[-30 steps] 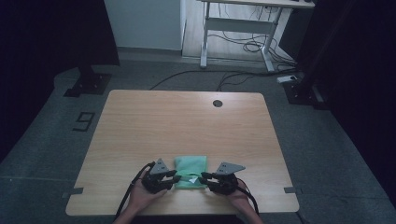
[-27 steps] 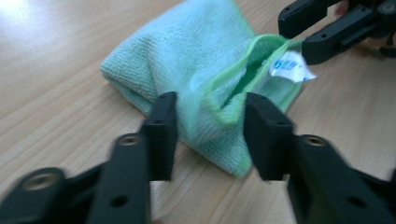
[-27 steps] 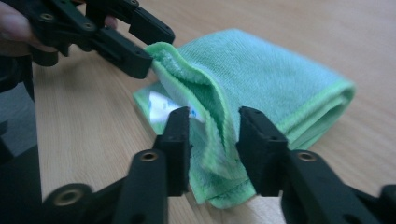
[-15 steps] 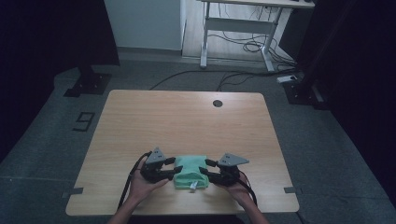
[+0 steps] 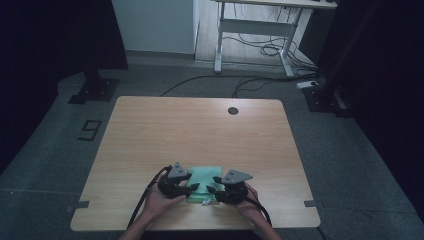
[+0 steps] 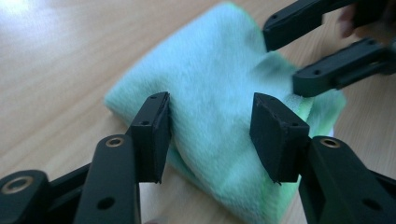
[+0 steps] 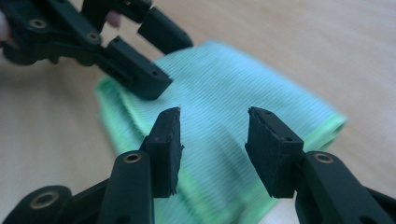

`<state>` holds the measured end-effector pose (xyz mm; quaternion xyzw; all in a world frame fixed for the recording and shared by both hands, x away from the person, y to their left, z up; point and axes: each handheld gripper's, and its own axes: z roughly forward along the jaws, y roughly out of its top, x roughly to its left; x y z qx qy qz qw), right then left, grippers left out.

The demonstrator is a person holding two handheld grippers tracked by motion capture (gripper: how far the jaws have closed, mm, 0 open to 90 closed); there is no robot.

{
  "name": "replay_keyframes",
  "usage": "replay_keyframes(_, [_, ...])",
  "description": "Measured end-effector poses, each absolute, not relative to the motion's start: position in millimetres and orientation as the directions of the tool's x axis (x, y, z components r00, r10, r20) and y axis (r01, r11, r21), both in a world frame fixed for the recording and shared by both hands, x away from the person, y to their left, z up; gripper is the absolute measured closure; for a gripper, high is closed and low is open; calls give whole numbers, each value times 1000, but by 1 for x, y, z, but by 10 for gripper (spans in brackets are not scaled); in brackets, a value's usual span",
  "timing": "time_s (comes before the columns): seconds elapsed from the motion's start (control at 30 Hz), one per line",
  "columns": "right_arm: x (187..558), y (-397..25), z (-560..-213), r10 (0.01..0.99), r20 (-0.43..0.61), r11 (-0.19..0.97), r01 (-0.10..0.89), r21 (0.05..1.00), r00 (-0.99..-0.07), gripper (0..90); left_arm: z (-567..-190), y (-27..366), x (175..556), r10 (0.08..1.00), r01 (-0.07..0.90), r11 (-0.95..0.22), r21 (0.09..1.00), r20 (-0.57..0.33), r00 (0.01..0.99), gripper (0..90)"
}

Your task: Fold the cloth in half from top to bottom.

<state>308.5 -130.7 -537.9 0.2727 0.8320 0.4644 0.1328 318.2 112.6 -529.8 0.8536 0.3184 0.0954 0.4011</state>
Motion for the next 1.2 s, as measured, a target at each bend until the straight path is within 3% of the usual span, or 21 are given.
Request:
replay_keyframes(0.3, [304,-133,-550,575,45,440,355,825,-817,541,-538,111,315,631,475,-484,735,-83,771,425])
replay_keyframes(0.53, [304,-136,-539,571,50,425,347,836,-819,539,-514,117,323,616,446,-432,784,-105,781,430])
replay_keyframes(0.77, [322,-127,-520,601,41,387,335,859,-798,548,-505,108,356,647,481,-416,772,-120,753,475])
replay_keyframes(1.2, [335,-116,-545,644,28,464,418,781,-765,465,-532,106,377,687,541,-473,696,-94,721,589])
